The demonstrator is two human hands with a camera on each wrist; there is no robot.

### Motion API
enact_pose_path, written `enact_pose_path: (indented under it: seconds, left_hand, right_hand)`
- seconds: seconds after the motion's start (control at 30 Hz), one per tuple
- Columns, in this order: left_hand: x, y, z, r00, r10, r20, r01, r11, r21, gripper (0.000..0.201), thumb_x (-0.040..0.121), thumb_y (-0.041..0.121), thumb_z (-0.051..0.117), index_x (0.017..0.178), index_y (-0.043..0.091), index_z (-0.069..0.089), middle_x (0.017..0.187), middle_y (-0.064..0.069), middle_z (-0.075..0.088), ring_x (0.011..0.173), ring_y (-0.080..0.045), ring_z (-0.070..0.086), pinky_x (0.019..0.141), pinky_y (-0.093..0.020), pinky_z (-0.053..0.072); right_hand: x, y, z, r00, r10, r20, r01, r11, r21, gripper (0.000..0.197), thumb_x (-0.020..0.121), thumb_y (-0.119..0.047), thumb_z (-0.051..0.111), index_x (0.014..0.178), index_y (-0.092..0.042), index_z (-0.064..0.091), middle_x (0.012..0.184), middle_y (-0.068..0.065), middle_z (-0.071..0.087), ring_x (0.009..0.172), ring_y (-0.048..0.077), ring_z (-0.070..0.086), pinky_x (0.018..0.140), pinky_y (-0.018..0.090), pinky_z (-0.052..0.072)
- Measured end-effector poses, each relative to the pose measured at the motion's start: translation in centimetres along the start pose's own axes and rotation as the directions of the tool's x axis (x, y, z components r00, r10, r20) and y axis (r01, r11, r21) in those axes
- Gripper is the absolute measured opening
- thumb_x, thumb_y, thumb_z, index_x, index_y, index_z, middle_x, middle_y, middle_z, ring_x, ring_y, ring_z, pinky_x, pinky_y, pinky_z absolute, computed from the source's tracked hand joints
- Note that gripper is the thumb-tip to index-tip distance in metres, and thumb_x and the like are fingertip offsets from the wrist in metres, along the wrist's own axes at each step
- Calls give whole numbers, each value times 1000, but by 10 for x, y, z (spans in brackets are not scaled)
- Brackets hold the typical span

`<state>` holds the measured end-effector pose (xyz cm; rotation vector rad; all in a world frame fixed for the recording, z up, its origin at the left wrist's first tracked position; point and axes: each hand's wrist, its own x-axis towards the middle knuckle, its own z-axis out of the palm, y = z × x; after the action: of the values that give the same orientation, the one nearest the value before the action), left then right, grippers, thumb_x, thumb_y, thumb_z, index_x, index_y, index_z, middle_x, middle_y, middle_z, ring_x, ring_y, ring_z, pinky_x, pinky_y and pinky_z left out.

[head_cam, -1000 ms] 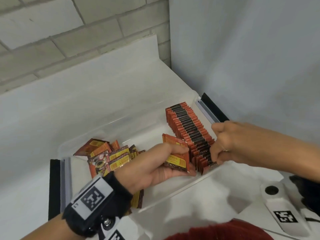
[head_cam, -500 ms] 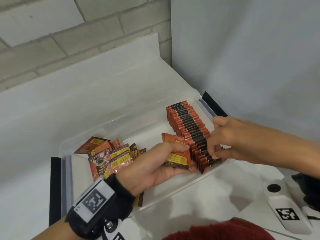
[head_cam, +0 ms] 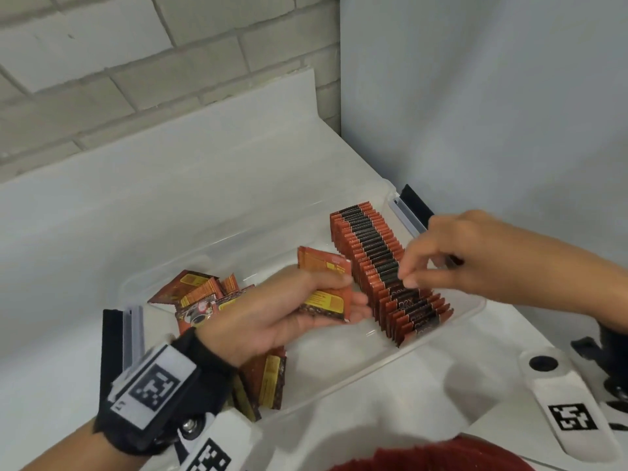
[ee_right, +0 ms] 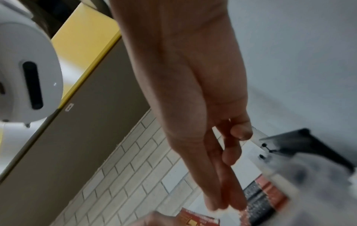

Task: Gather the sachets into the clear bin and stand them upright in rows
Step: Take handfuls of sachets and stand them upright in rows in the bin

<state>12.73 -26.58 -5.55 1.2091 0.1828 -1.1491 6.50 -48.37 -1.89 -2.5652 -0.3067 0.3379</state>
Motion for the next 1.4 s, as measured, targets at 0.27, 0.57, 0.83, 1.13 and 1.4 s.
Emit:
enact_pose_path:
  seconds: [0.27, 0.57, 0.83, 1.13, 1.4]
  left_hand:
    - [4, 39, -3, 948, 315, 47, -318, 932, 172, 35, 72, 5, 72, 106, 10, 68, 99, -15, 73, 87, -25, 71, 81, -35, 59]
    - [18, 46, -13, 944, 312, 105, -323, 942, 97, 61, 64, 55, 60, 110, 16, 68, 108, -10, 71, 97, -21, 69, 80, -32, 57]
    - [21, 50, -20, 961, 264, 79, -258, 963, -77, 35, 79, 34, 63, 99, 6, 66, 86, -12, 69, 72, -17, 66, 68, -30, 59]
    - [27, 52, -20, 966, 249, 76, -257, 959, 120, 42, 74, 9, 68, 115, 4, 62, 111, -18, 69, 96, -25, 69, 85, -34, 57]
    - [37, 46, 10, 955, 255, 150, -280, 942, 185, 42, 67, 12, 71, 109, 12, 65, 101, -9, 73, 93, -21, 70, 83, -31, 58]
  right_hand:
    - [40, -16, 4, 957, 176, -231, -38, 864, 502, 26, 75, -36, 74, 96, -20, 70, 78, -6, 73, 69, 4, 66, 69, 13, 49]
    - [51, -16, 1, 912, 208, -353, 72, 766, 639, 11, 83, -18, 72, 93, -20, 74, 79, -1, 75, 69, 11, 66, 66, 14, 50]
    - [33, -31, 16, 834, 71, -547, 319, 746, 584, 17, 75, -8, 73, 92, -10, 76, 95, -3, 76, 91, 11, 72, 86, 18, 53]
    - [25, -2, 50, 894, 23, -447, 245, 810, 532, 18, 79, -17, 72, 97, -18, 75, 94, -4, 67, 86, 19, 65, 78, 22, 52]
    - [-9, 14, 44, 908, 109, -404, 153, 813, 563, 18, 77, -24, 72, 93, -31, 73, 85, -4, 69, 77, 14, 64, 78, 18, 49]
